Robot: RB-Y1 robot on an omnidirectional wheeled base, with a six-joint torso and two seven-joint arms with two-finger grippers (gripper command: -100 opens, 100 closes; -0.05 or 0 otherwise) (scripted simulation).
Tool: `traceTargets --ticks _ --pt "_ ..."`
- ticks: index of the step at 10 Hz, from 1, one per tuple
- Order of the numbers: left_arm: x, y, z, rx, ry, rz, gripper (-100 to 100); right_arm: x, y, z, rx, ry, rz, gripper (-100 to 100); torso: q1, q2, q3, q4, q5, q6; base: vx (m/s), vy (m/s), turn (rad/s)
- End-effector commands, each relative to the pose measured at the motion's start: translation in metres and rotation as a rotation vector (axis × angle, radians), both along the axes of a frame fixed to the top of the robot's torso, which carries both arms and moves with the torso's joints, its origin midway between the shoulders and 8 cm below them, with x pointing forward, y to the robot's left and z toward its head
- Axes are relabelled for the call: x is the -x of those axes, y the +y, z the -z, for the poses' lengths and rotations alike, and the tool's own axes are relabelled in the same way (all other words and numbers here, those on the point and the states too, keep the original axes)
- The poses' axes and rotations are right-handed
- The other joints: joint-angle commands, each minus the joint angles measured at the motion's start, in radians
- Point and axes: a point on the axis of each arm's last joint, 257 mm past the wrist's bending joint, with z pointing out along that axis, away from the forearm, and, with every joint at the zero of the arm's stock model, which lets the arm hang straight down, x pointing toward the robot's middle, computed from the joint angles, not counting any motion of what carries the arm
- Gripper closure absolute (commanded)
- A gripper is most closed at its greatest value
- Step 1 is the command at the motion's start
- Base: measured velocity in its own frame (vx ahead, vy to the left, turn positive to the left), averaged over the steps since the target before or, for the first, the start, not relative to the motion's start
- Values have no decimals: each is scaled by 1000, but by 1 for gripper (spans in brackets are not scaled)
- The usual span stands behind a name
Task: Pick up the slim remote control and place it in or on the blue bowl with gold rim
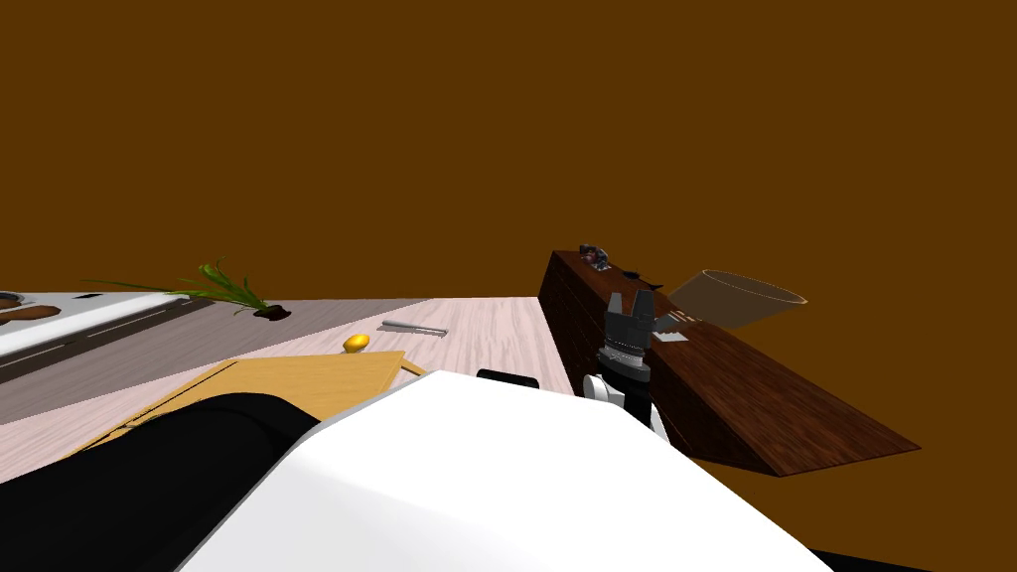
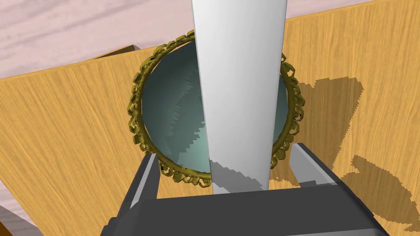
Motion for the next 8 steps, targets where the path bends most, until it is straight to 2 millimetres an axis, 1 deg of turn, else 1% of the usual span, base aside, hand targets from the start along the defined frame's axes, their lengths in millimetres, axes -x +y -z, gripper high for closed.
traceTargets --ticks 1,5,6,7,8 --pt "-11 6 -12 5 -4 3 -100 0 0 0 0 0 0 0 0 0 0 0 0 0 -35 -9 17" --pt "-38 17 -41 20 -10 13 -100 0 0 0 0 0 0 0 -1 4 2 1 0 0 -65 -18 12" --pt "-34 16 -35 14 -9 12 -100 0 0 0 0 0 0 0 -1 4 2 1 0 0 -26 -7 0" --pt "-35 16 -36 17 -9 11 0 0 0 0 0 0 0 0 -1 2 1 1 0 0 0 0 0" --pt "-34 16 -36 17 -9 11 0 0 0 0 0 0 0 0 0 1 1 0 0 0 0 0 0"
